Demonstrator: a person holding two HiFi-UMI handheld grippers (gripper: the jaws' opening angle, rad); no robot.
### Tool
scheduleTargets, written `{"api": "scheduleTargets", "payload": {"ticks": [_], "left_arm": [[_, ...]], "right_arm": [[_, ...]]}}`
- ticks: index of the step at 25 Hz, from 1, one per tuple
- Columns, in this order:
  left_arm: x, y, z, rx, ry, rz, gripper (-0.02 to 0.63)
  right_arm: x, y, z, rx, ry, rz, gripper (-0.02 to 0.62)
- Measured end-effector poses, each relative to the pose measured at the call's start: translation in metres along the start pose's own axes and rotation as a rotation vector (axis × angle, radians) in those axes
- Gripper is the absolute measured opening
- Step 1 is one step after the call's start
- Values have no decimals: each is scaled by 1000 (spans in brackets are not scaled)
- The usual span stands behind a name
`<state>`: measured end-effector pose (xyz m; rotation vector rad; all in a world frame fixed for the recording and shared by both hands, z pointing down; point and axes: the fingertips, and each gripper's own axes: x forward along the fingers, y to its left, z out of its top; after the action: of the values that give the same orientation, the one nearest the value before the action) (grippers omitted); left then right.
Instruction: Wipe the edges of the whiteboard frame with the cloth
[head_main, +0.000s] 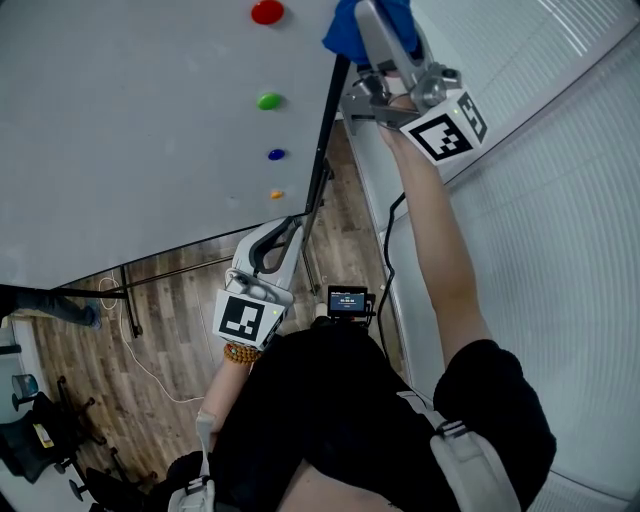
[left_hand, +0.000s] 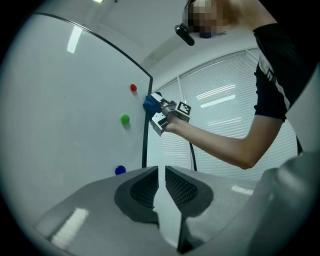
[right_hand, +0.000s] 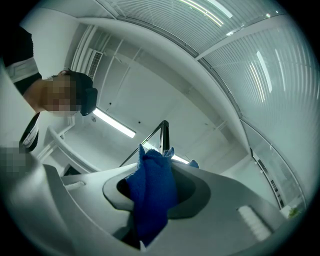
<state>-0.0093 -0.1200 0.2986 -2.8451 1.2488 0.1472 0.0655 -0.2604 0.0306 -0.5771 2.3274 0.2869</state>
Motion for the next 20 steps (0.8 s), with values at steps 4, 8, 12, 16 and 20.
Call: {"api": "scheduleTargets", "payload": {"ticks": [4,8,12,16,20], "left_arm": [[2,2,-3,-6,29,7,150],[2,0,-11,0,8,-2,149],[-3,2,-30,-11,49,7,149],[-1,1,-27,-11,56,11,150],[-4,1,-49,-13,73,5,150]], "right_arm": [[-6,-2,-6,0,3,-4,137],[-18,-2,-18,-4,4,-13,137],[-31,1,-34,-7,5,-21,137],[-35,2,-37,-13,7,-26,138],[-52,2,-55,-16,13,-39,138]]}}
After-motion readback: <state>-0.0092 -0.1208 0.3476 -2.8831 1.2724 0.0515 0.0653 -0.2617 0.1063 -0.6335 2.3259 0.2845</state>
